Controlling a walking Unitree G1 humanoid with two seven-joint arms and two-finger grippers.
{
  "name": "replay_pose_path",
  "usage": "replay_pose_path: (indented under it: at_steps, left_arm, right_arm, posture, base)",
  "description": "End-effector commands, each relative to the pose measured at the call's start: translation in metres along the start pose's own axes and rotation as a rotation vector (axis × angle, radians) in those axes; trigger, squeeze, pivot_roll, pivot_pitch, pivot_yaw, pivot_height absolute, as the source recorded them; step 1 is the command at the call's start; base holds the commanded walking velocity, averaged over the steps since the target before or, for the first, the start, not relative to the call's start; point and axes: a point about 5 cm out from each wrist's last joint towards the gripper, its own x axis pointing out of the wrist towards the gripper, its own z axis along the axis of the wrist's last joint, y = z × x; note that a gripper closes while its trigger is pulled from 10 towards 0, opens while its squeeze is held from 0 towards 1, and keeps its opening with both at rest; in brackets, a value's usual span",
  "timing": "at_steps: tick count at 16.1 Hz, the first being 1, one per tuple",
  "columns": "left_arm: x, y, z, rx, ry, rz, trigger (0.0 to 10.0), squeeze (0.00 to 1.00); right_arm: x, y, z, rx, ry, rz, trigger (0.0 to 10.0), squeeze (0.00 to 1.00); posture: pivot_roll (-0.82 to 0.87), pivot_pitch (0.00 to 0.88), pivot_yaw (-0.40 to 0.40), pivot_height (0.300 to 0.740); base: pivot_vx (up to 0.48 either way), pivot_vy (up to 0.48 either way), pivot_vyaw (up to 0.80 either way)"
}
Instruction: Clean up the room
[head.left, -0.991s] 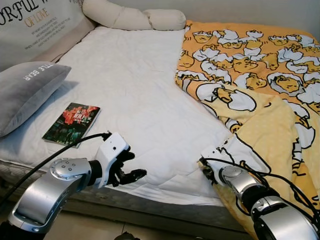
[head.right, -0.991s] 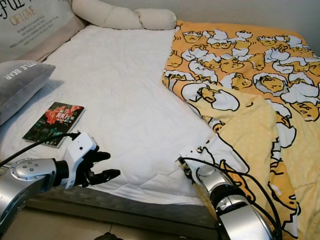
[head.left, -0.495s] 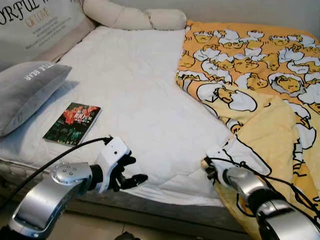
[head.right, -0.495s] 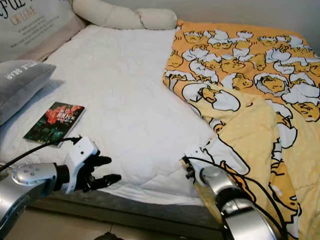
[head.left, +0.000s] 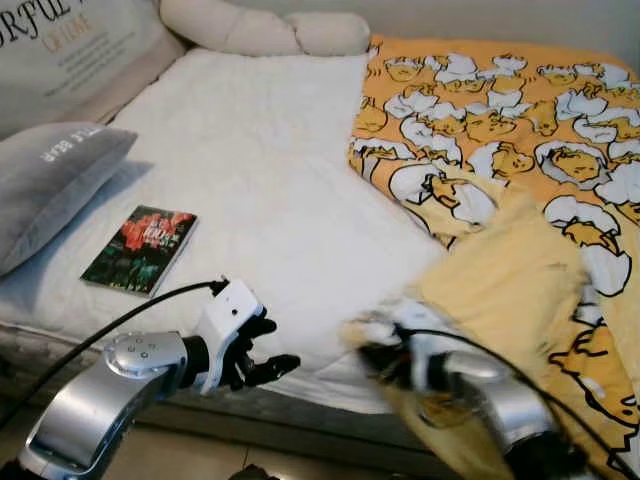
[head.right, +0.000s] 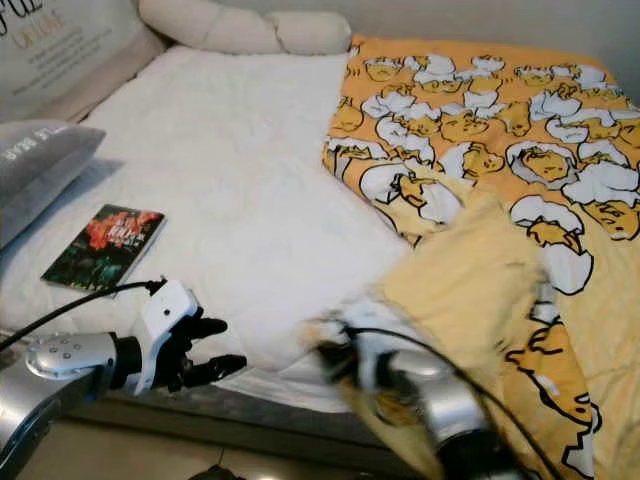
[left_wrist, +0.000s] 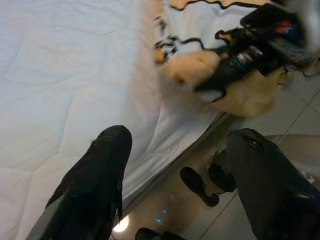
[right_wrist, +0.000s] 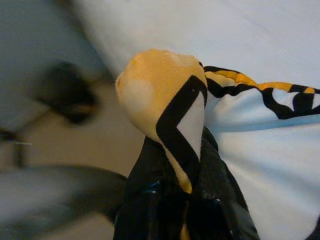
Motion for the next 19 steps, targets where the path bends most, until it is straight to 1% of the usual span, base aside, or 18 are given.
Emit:
replay_pose_path:
  at_steps: [1, 2, 4, 5, 6, 7, 8, 10, 12, 13, 14, 15, 16, 17, 18, 19]
  left_arm:
    - [-0.001, -0.006, 0.0, 0.001, 0.001, -0.028, 10.0, 0.0]
    - [0.0, -0.013, 0.0, -0.005, -0.001, -0.065, 10.0, 0.0]
    - [0.0, -0.016, -0.001, -0.009, 0.002, -0.087, 10.0, 0.0]
    - [0.0, -0.017, -0.001, -0.011, 0.003, -0.091, 10.0, 0.0]
    - [0.001, -0.016, -0.001, -0.009, 0.004, -0.084, 10.0, 0.0]
    - [0.001, -0.014, 0.001, -0.005, 0.004, -0.077, 10.0, 0.0]
    - [0.002, -0.013, 0.002, -0.003, 0.003, -0.072, 10.0, 0.0]
    - [0.001, -0.009, 0.004, 0.003, -0.002, -0.06, 10.0, 0.0]
    - [0.001, -0.006, 0.006, 0.007, -0.007, -0.052, 10.0, 0.0]
    - [0.001, -0.005, 0.007, 0.01, -0.011, -0.047, 10.0, 0.0]
    - [0.001, -0.004, 0.007, 0.012, -0.013, -0.044, 10.0, 0.0]
    - [0.001, -0.002, 0.009, 0.018, -0.02, -0.04, 10.0, 0.0]
    - [0.001, -0.001, 0.009, 0.019, -0.024, -0.038, 10.0, 0.0]
    - [0.001, 0.002, 0.011, 0.02, -0.034, -0.026, 10.0, 0.0]
    - [0.001, 0.003, 0.011, 0.021, -0.036, -0.023, 10.0, 0.0]
    - [0.002, 0.005, 0.012, 0.021, -0.045, -0.005, 10.0, 0.0]
  right_arm:
    - [0.002, 0.042, 0.015, -0.009, -0.031, 0.316, 0.0, 0.0]
    - [-0.006, 0.065, 0.01, 0.001, 0.028, 0.496, 0.0, 0.0]
    - [-0.012, 0.07, 0.005, 0.008, 0.06, 0.55, 0.0, 0.0]
    - [-0.016, 0.07, 0.006, -0.016, 0.067, 0.534, 2.3, 0.0]
    - [-0.018, 0.068, 0.008, -0.027, 0.08, 0.512, 10.0, 0.0]
    - [-0.023, 0.067, 0.011, -0.015, 0.1, 0.503, 10.0, 0.92]
    - [-0.026, 0.067, 0.012, -0.001, 0.118, 0.503, 10.0, 1.0]
    - [-0.033, 0.063, 0.013, -0.01, 0.165, 0.515, 10.0, 1.0]
    - [-0.034, 0.054, 0.012, -0.071, 0.198, 0.461, 10.0, 1.0]
    - [-0.033, 0.048, 0.012, -0.124, 0.213, 0.397, 10.0, 1.0]
    - [-0.032, 0.043, 0.011, -0.147, 0.228, 0.357, 10.0, 0.54]
    - [-0.031, 0.035, 0.01, -0.181, 0.257, 0.286, 10.0, 0.0]
    - [-0.031, 0.032, 0.011, -0.182, 0.259, 0.273, 10.0, 0.0]
    - [-0.026, 0.023, 0.012, -0.17, 0.243, 0.178, 10.0, 1.0]
    - [-0.024, 0.019, 0.012, -0.164, 0.239, 0.135, 10.0, 1.0]
    - [-0.022, 0.016, 0.009, -0.186, 0.247, 0.104, 10.0, 1.0]
  posture:
    - [0.05, 0.0, 0.033, 0.74]
    - [0.05, 0.0, 0.033, 0.74]
    - [0.05, 0.0, 0.034, 0.74]
    - [0.05, 0.0, 0.037, 0.74]
    - [0.05, 0.0, 0.038, 0.74]
    - [0.05, 0.0, 0.038, 0.74]
    - [0.05, 0.0, 0.039, 0.74]
    - [0.06, 0.0, 0.039, 0.74]
    - [0.06, 0.0, 0.038, 0.74]
    - [0.06, 0.0, 0.038, 0.74]
    - [0.06, 0.0, 0.039, 0.74]
    - [0.06, 0.0, 0.038, 0.74]
    - [0.05, 0.0, 0.038, 0.74]
    - [0.05, 0.0, 0.038, 0.74]
    - [0.05, 0.0, 0.038, 0.74]
    - [0.05, 0.0, 0.039, 0.74]
  base:
    - [0.0, 0.0, 0.0]
    - [0.0, 0.0, 0.0]
    - [0.0, 0.0, 0.0]
    - [0.0, 0.0, 0.0]
    - [0.0, 0.0, 0.0]
    - [0.0, 0.0, 0.0]
    - [0.0, 0.0, 0.0]
    - [0.0, 0.0, 0.0]
    - [0.0, 0.0, 0.0]
    - [0.0, 0.0, 0.0]
    - [0.0, 0.0, 0.0]
    - [0.0, 0.0, 0.0]
    - [0.0, 0.0, 0.0]
    - [0.0, 0.0, 0.0]
    - [0.0, 0.0, 0.0]
    - [0.0, 0.0, 0.0]
